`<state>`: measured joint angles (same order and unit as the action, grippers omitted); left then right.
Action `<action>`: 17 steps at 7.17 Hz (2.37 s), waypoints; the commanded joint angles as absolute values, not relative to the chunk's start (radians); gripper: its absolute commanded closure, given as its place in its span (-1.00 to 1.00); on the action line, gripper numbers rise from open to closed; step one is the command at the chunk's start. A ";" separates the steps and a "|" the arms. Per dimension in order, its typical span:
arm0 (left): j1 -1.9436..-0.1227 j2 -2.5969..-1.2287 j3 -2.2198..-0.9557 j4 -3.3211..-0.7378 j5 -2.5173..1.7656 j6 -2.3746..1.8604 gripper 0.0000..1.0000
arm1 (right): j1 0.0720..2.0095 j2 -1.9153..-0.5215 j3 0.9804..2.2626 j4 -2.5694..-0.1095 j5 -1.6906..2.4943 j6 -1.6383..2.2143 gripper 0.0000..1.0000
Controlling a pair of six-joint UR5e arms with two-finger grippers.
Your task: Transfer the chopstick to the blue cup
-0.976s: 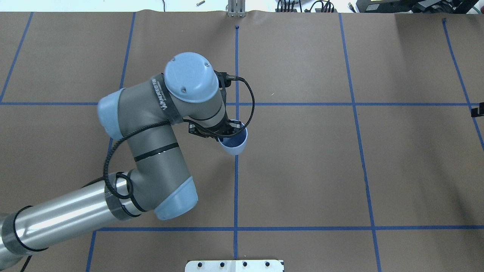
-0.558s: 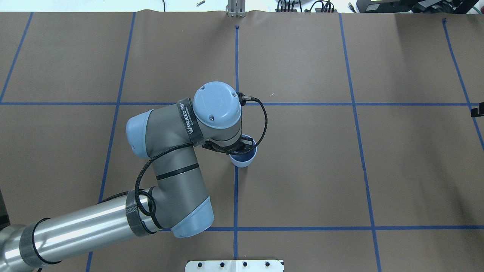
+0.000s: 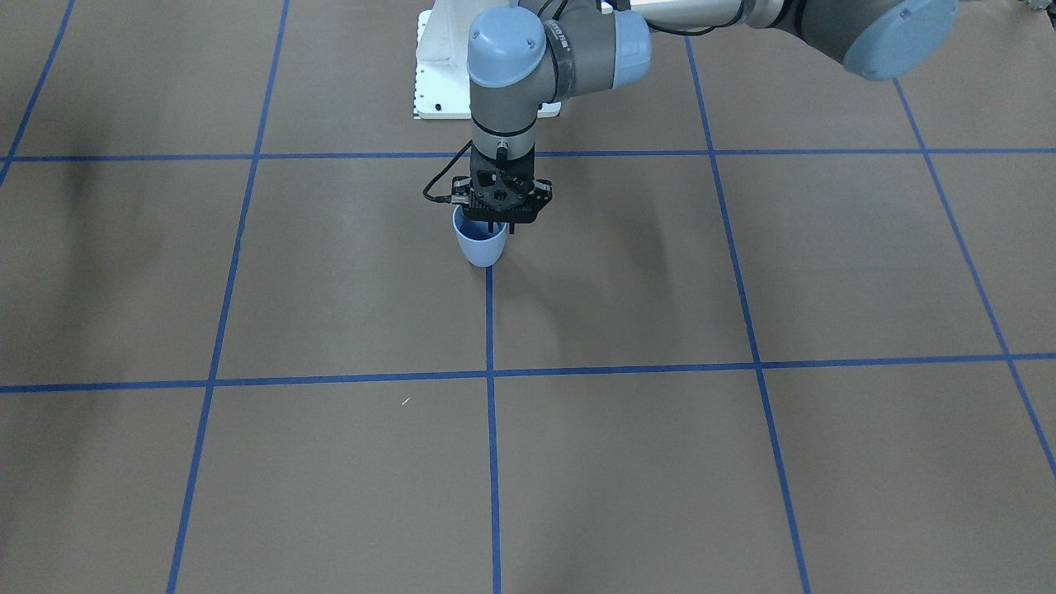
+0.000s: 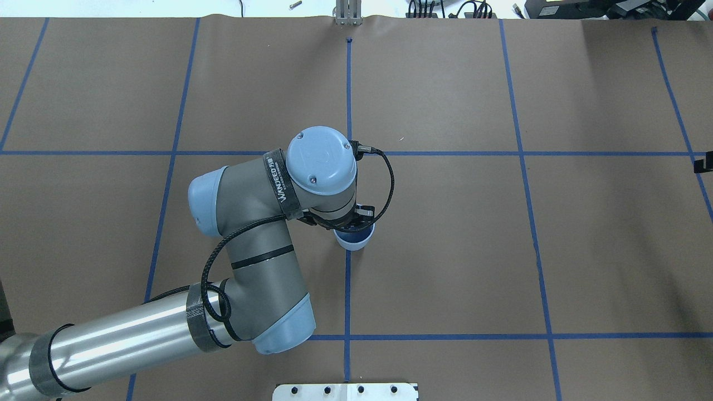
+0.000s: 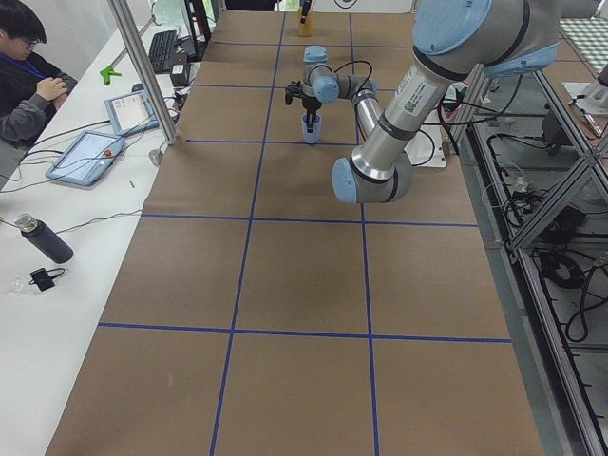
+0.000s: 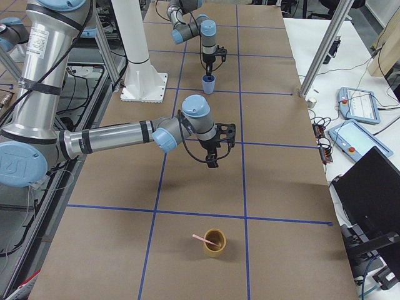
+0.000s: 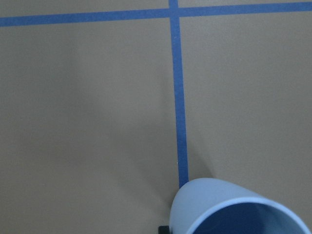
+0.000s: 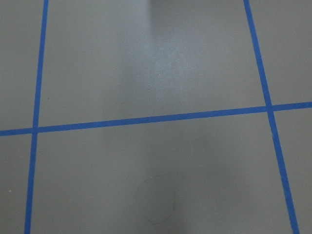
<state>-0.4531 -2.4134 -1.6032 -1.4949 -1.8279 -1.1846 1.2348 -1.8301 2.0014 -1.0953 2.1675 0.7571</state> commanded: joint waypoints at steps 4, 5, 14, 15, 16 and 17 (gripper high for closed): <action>-0.708 -2.285 -1.834 -1.340 -2.037 -0.847 -0.97 | 1.235 -1.835 1.990 -1.094 2.168 0.756 -1.00; -0.830 -2.204 -1.848 -1.324 -2.087 -0.689 -0.97 | 1.238 -1.836 1.979 -1.094 2.169 0.740 -1.00; -1.597 -1.717 -1.532 -1.370 -2.364 0.321 -0.97 | 1.678 -1.875 1.725 -1.164 2.359 -0.008 -1.00; -1.597 -1.680 -1.532 -1.437 -2.364 0.319 -0.97 | 1.733 -1.796 1.721 -1.348 2.340 -0.213 -1.00; -1.597 -1.642 -1.532 -1.504 -2.367 0.318 -0.97 | 1.765 -1.699 1.679 -1.494 2.262 -0.467 -1.00; -1.597 -1.609 -1.532 -1.553 -2.367 0.318 -0.97 | 1.775 -1.680 1.640 -1.526 2.243 -0.545 -1.00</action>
<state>-1.5965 -1.6517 -1.5325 -1.4860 -2.3658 0.3182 1.7490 -1.7356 1.6868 -1.4314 2.2848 -0.3718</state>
